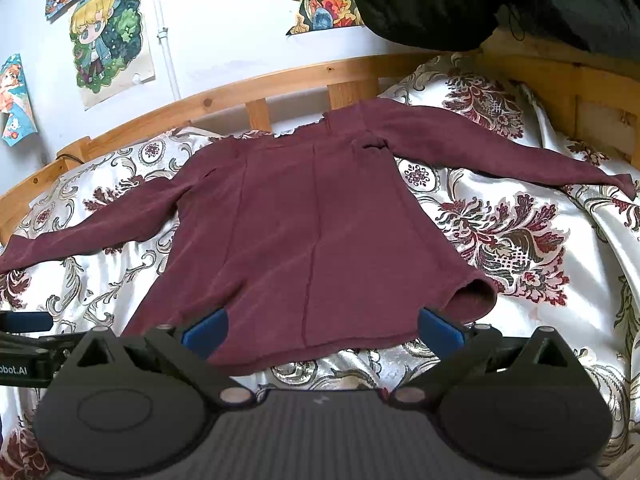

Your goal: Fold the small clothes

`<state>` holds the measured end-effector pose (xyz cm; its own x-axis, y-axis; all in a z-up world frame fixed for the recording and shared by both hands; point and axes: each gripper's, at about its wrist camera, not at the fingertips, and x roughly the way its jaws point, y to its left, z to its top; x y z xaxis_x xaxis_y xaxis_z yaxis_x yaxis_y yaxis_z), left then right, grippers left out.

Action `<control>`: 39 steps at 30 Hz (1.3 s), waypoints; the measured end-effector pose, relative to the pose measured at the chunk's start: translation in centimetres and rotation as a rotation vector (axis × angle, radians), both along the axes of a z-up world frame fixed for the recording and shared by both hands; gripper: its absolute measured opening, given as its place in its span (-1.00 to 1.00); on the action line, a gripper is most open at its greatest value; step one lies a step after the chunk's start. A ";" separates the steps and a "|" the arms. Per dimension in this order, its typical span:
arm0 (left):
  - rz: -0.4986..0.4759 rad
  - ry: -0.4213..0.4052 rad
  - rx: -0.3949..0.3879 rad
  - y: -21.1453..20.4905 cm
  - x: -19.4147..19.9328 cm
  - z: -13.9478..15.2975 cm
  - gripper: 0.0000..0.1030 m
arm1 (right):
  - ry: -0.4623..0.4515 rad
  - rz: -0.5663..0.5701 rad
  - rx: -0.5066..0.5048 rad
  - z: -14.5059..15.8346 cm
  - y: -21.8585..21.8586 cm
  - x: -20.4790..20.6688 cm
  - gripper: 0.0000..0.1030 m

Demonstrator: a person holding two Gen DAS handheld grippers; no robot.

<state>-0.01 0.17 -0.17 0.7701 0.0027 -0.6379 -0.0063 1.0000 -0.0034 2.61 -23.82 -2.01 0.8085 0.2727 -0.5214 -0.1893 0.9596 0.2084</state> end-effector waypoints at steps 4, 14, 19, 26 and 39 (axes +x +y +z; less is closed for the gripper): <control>0.000 0.000 0.001 0.0 0.0 0.0 0.99 | 0.002 -0.001 0.001 0.0 0.0 -0.1 1.00; 0.002 0.001 0.000 0.0 0.0 -0.1 0.99 | 0.012 -0.002 0.011 0.0 -0.1 0.1 1.00; 0.003 0.003 0.000 0.0 0.0 -0.3 0.99 | 0.013 -0.001 0.011 -0.1 -0.1 0.1 1.00; 0.003 0.004 0.000 0.1 -0.1 -0.3 0.99 | 0.016 -0.001 0.014 -0.1 -0.1 0.1 1.00; 0.003 0.005 0.000 0.1 0.0 -0.3 0.99 | 0.021 -0.001 0.019 -0.2 0.0 0.2 1.00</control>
<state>-0.01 0.25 -0.46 0.7668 0.0054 -0.6419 -0.0097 0.9999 -0.0031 2.77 -23.85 -2.22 0.7978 0.2822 -0.5327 -0.1839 0.9555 0.2307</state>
